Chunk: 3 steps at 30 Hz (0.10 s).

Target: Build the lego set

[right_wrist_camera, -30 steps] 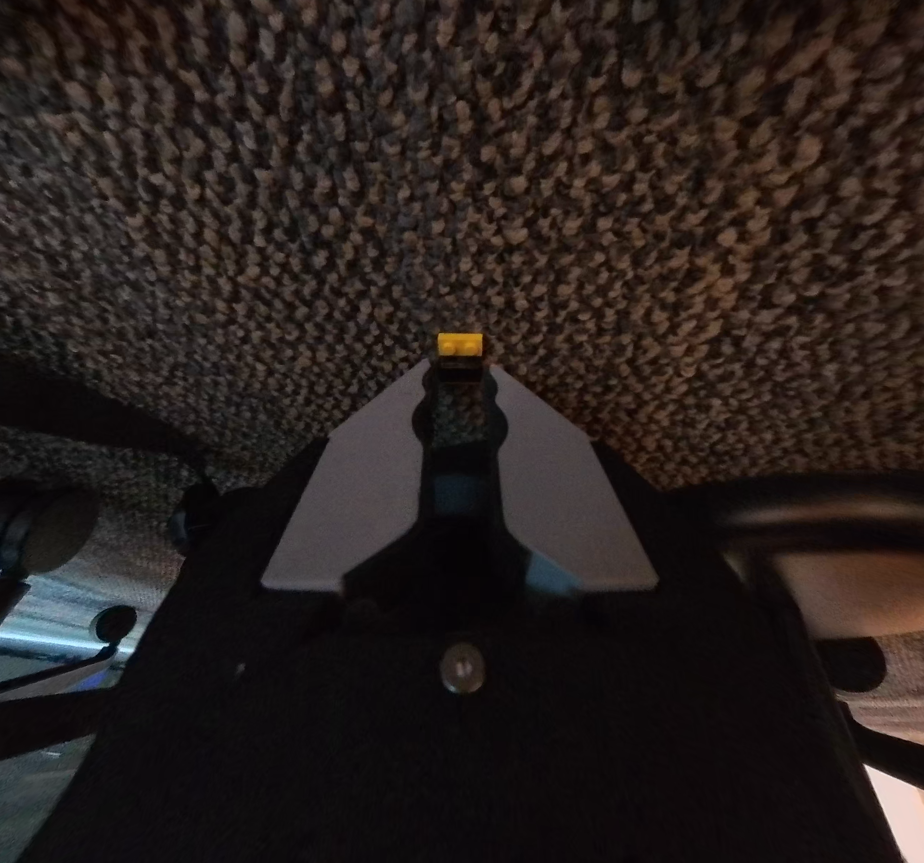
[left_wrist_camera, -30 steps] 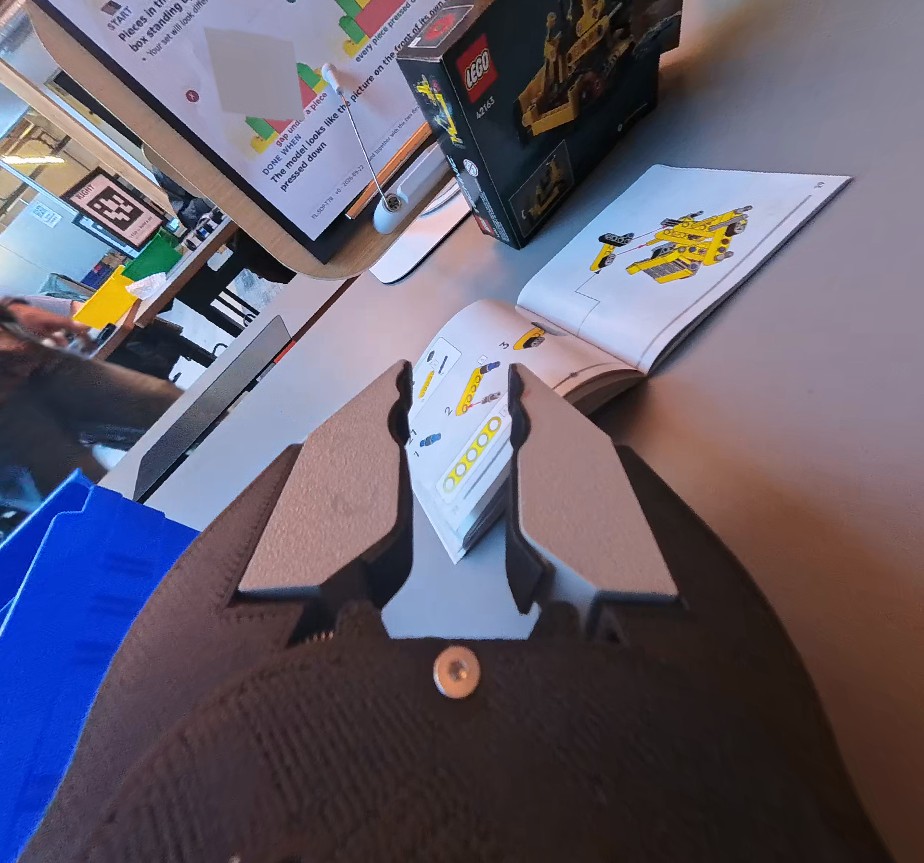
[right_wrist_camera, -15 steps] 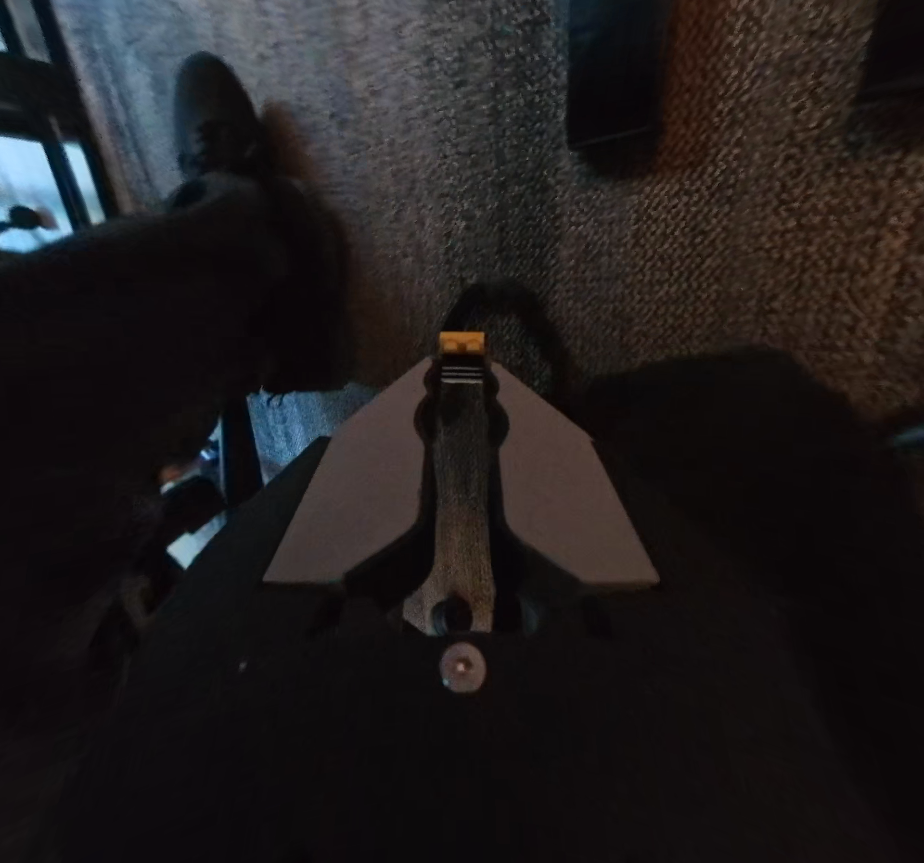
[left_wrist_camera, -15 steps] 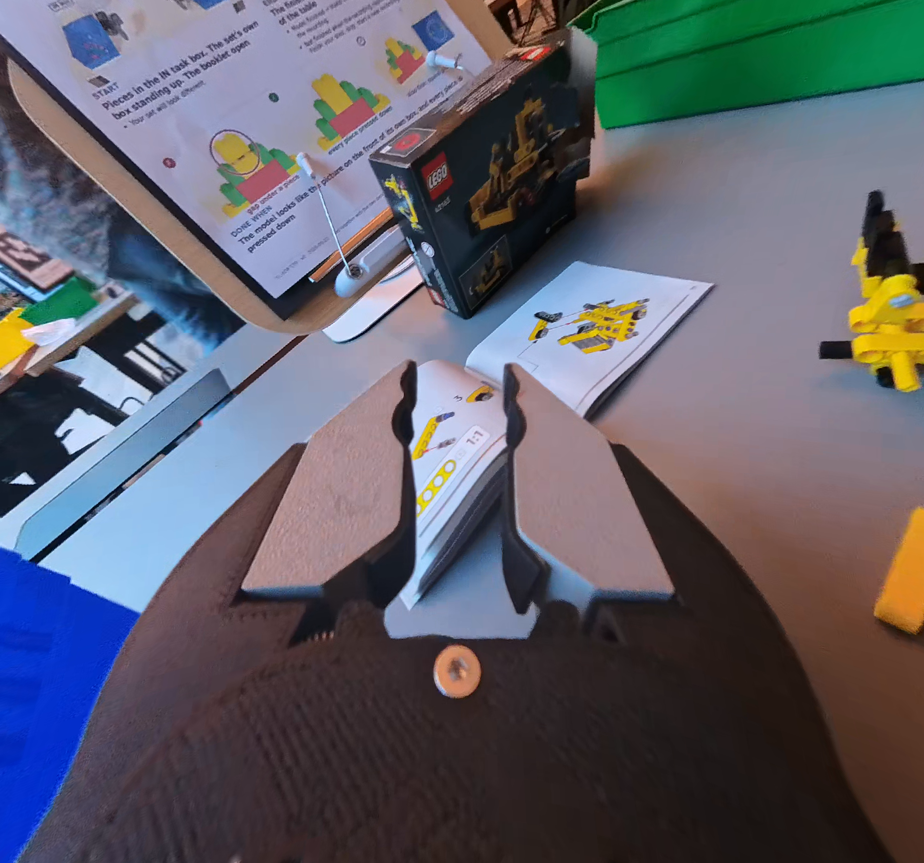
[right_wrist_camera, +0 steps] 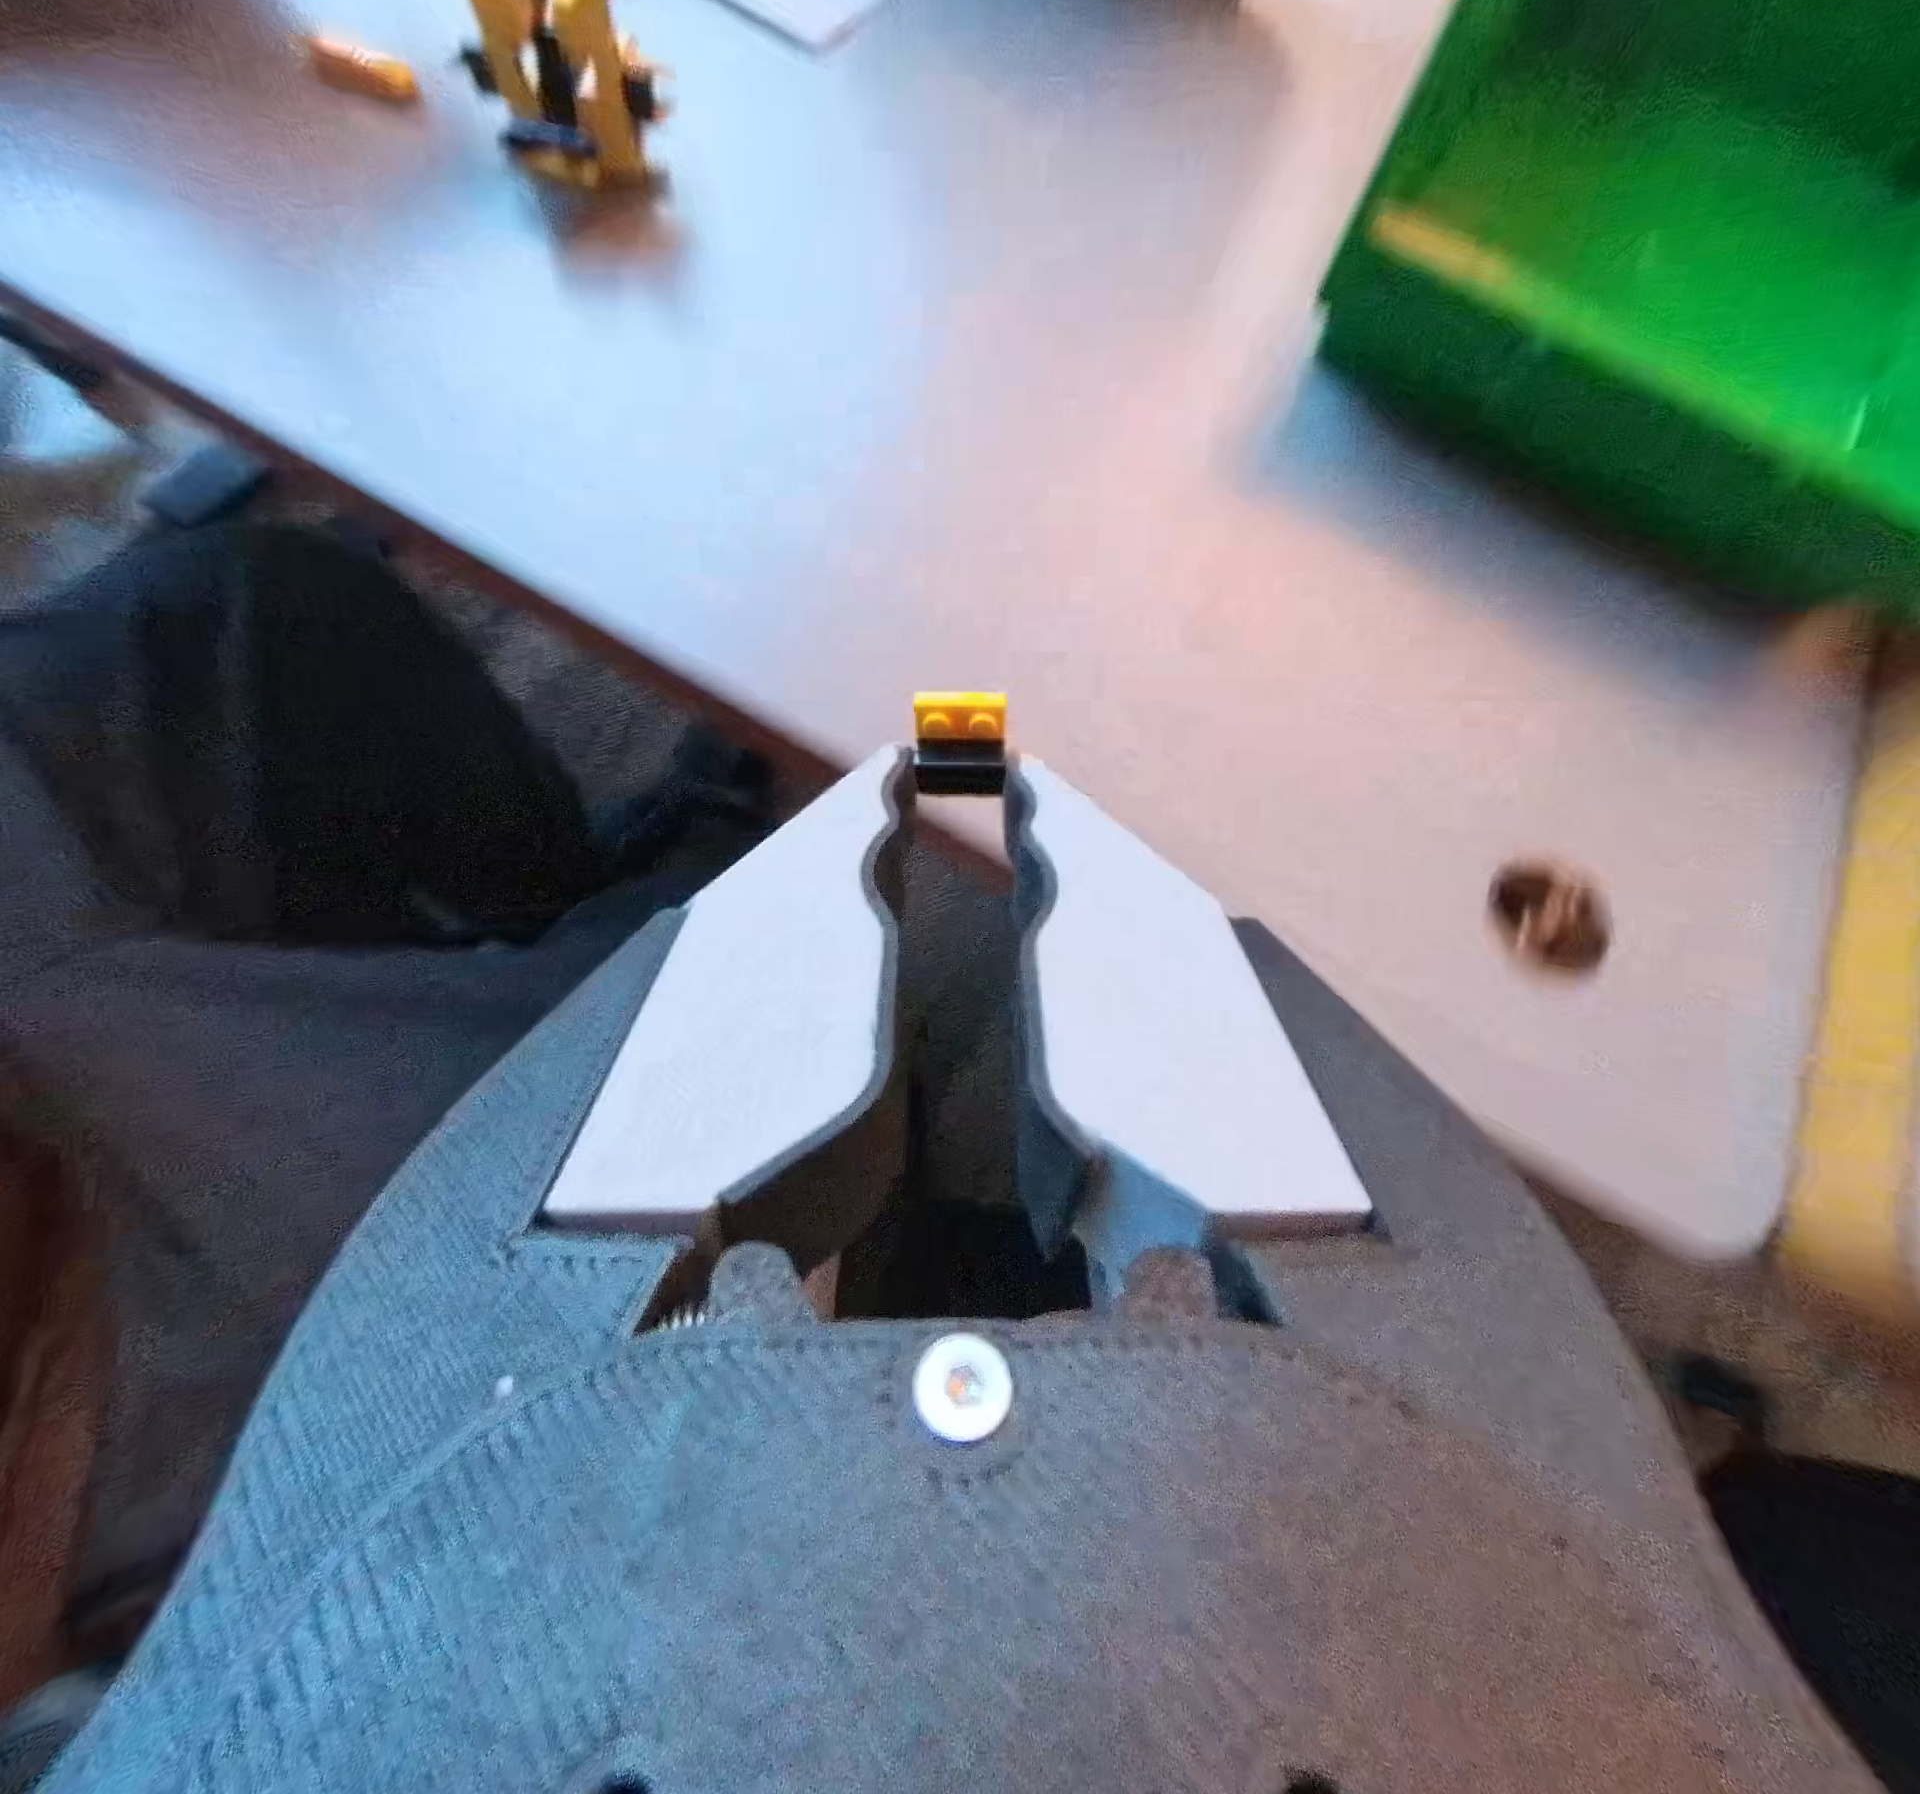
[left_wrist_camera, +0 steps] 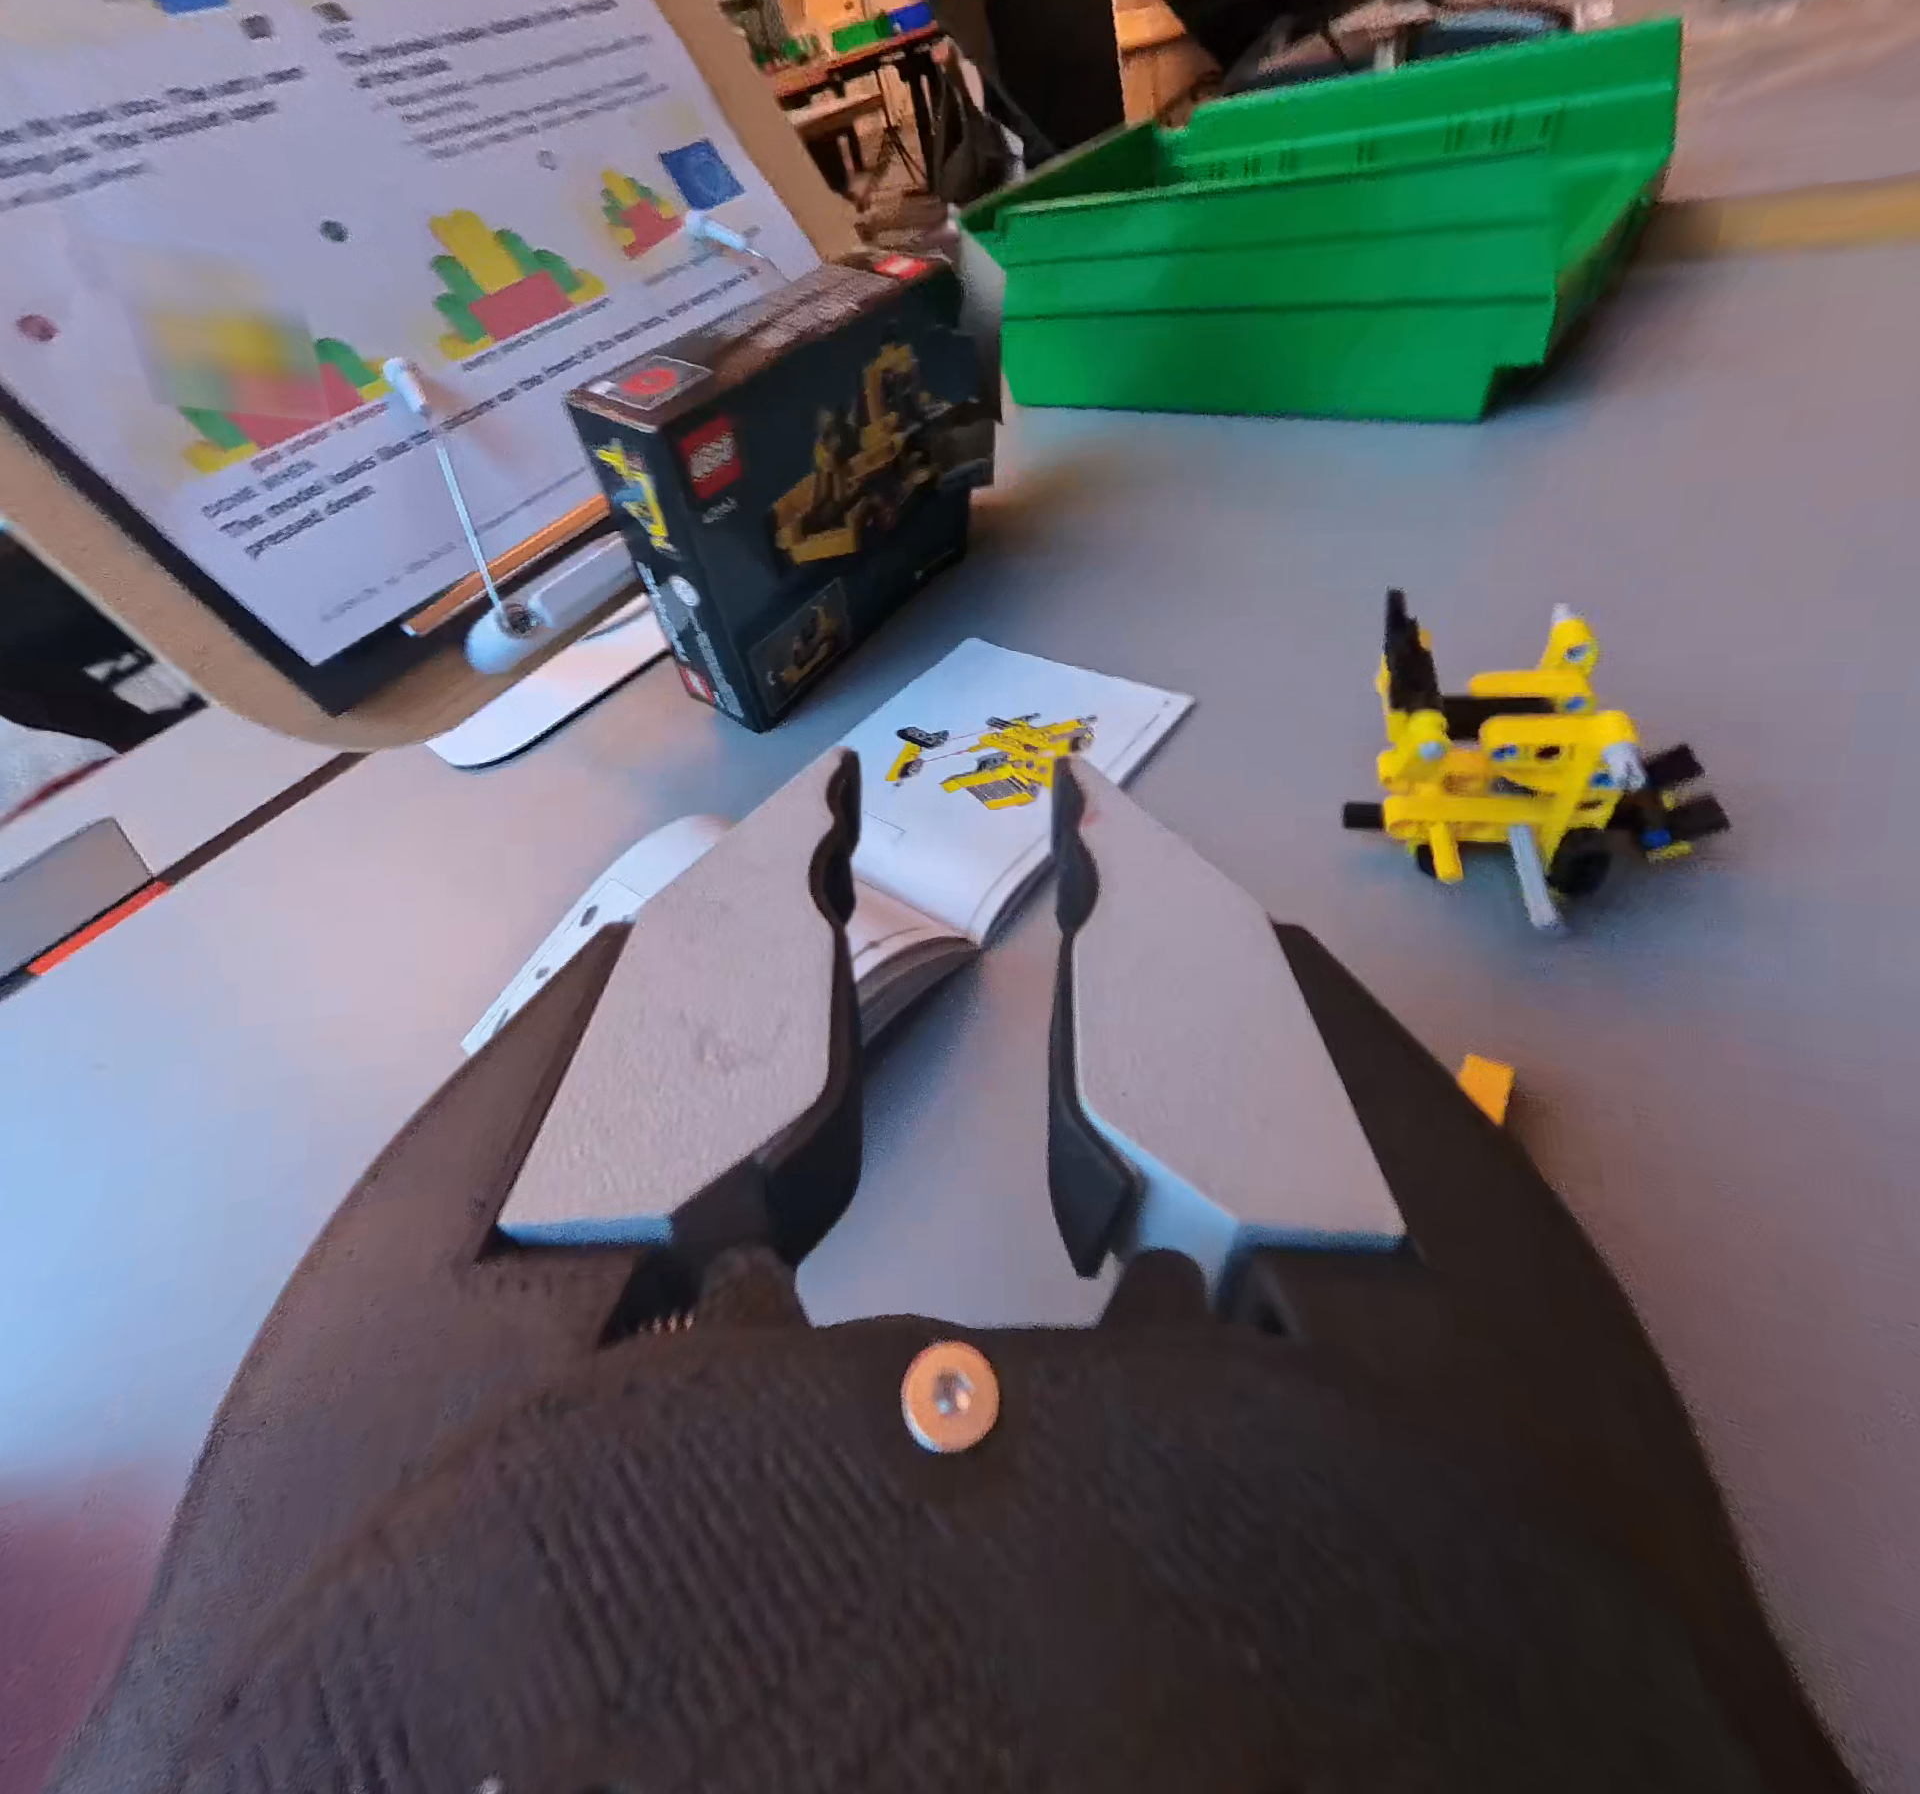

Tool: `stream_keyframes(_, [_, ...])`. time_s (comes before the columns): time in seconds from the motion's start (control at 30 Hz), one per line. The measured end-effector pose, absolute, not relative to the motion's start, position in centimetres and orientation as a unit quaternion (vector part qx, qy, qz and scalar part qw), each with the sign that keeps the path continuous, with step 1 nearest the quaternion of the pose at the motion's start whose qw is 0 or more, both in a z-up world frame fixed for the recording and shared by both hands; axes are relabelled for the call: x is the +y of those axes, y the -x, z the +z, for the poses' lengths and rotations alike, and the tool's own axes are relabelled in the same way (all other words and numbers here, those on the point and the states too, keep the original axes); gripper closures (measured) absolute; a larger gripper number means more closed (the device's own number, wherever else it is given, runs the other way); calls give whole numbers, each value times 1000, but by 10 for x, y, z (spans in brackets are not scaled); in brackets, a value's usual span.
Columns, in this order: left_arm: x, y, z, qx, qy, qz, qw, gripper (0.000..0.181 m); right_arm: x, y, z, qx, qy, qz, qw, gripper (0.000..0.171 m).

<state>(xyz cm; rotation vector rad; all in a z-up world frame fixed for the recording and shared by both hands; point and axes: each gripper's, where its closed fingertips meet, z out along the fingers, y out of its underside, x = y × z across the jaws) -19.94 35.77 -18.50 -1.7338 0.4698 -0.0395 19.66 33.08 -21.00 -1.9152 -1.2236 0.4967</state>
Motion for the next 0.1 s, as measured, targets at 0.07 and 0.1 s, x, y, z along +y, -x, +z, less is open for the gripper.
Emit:
stream_keyframes(0.07, [355, 193, -194, 230, 759, 4, 609, 150, 358, -147, -200, -492, 759, 160, 395, 158])
stream_keyframes(0.1, [352, 190, -197, 239, 761, 6, 603, 150, 370, -122, -204, -493, 768, 153, 381, 158])
